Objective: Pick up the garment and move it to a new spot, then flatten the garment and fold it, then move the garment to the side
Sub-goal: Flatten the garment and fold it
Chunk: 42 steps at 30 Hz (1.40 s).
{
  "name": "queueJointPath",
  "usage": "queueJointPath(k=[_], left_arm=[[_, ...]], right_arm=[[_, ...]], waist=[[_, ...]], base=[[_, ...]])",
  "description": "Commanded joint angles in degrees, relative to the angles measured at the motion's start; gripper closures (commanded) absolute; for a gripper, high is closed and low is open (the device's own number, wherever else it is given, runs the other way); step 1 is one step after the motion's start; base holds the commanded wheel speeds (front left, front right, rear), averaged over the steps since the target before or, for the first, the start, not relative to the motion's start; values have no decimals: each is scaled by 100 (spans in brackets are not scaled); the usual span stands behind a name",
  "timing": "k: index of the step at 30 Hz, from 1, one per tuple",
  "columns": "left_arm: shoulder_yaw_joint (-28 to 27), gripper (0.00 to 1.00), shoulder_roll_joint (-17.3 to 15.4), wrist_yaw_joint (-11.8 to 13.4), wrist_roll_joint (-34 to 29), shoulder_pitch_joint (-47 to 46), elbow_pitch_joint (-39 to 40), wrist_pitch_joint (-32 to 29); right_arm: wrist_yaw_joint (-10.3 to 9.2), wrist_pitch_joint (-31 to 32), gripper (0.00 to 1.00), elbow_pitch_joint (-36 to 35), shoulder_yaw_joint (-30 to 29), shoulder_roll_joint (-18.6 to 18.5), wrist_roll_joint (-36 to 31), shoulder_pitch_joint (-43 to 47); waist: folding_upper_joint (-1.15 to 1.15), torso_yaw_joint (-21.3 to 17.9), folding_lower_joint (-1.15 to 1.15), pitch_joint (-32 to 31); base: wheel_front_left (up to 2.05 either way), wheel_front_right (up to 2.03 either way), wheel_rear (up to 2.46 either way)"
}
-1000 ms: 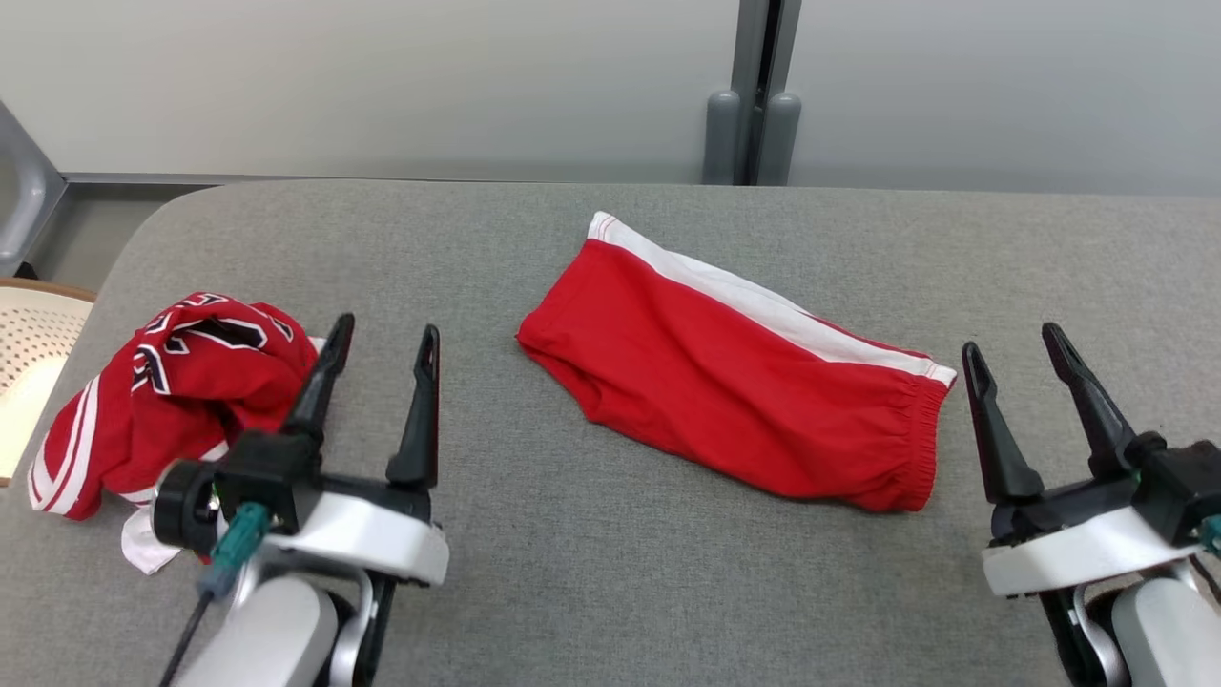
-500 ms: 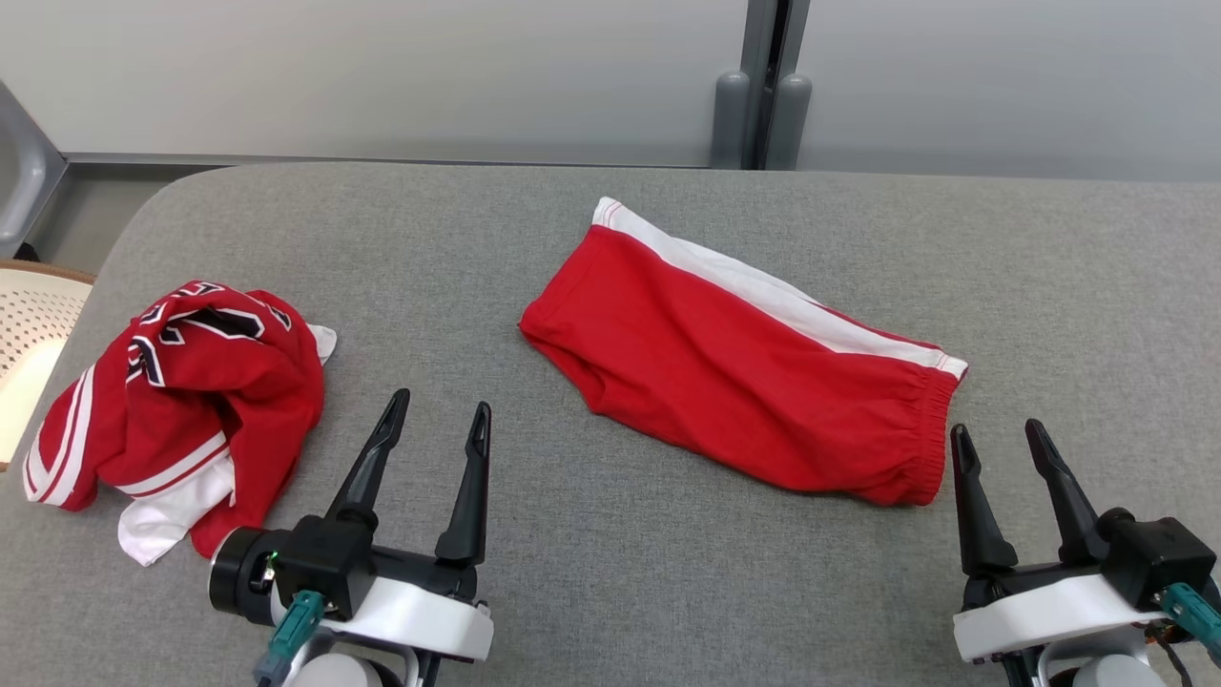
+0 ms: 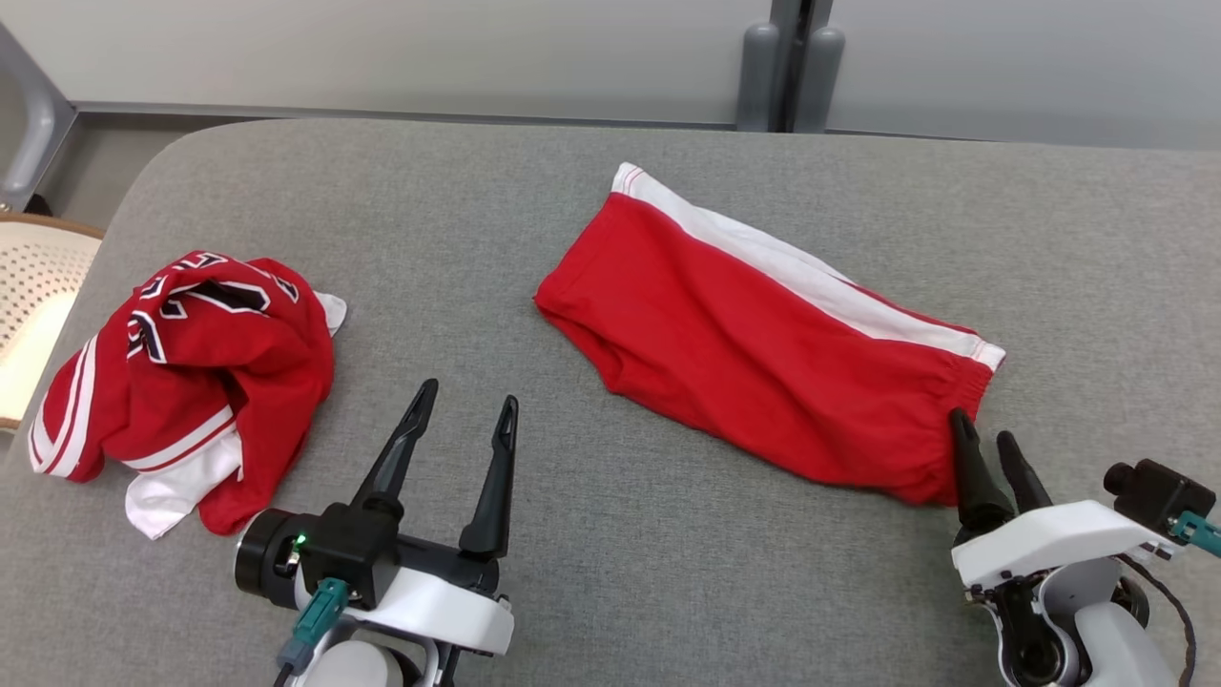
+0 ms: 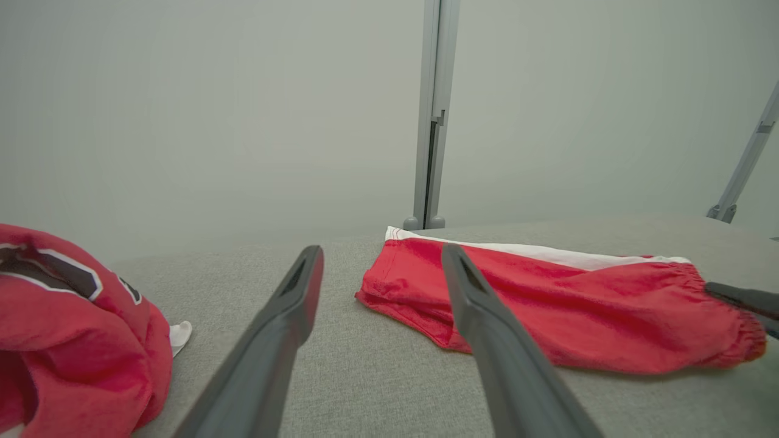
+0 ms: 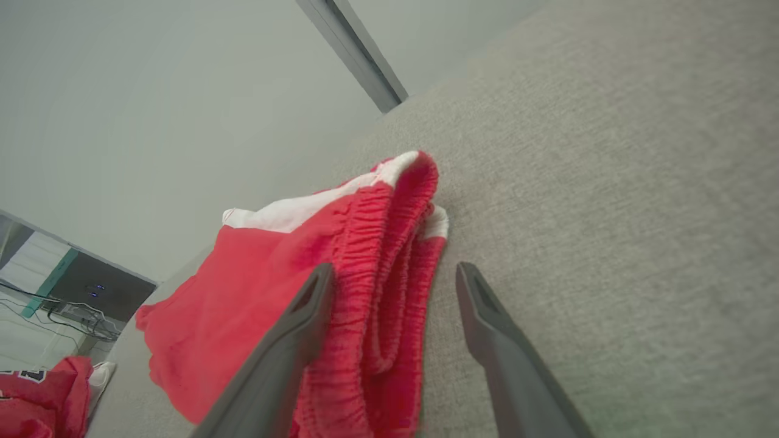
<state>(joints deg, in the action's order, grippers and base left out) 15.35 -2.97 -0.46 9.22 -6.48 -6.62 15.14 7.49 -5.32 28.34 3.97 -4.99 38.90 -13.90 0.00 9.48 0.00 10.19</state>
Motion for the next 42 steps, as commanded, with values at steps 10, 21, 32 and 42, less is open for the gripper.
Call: queueJointPath(k=[10,21,32,42], left_arm=[[152,0,-2,92,148,-223,-2,-1],[213,0,-3,155,214,-290,-32,-1],[218,0,-2,133,262,-272,-105,-1],[343,0,-3,118,269,-435,-114,-1]], right_arm=[[17,1135,0,935,-41,181,1134,-512],[14,1418,100,769,424,104,1570,-609],[0,852,100,441,781,-1000,902,-681],[-1,1145,100,248,1923,-2813,99,-1151]], waist=[[0,215,0,183],[0,157,0,178],[0,37,0,125],[0,-35,0,279]], base=[[0,0,0],[0,0,0],[0,0,0],[0,0,0]])
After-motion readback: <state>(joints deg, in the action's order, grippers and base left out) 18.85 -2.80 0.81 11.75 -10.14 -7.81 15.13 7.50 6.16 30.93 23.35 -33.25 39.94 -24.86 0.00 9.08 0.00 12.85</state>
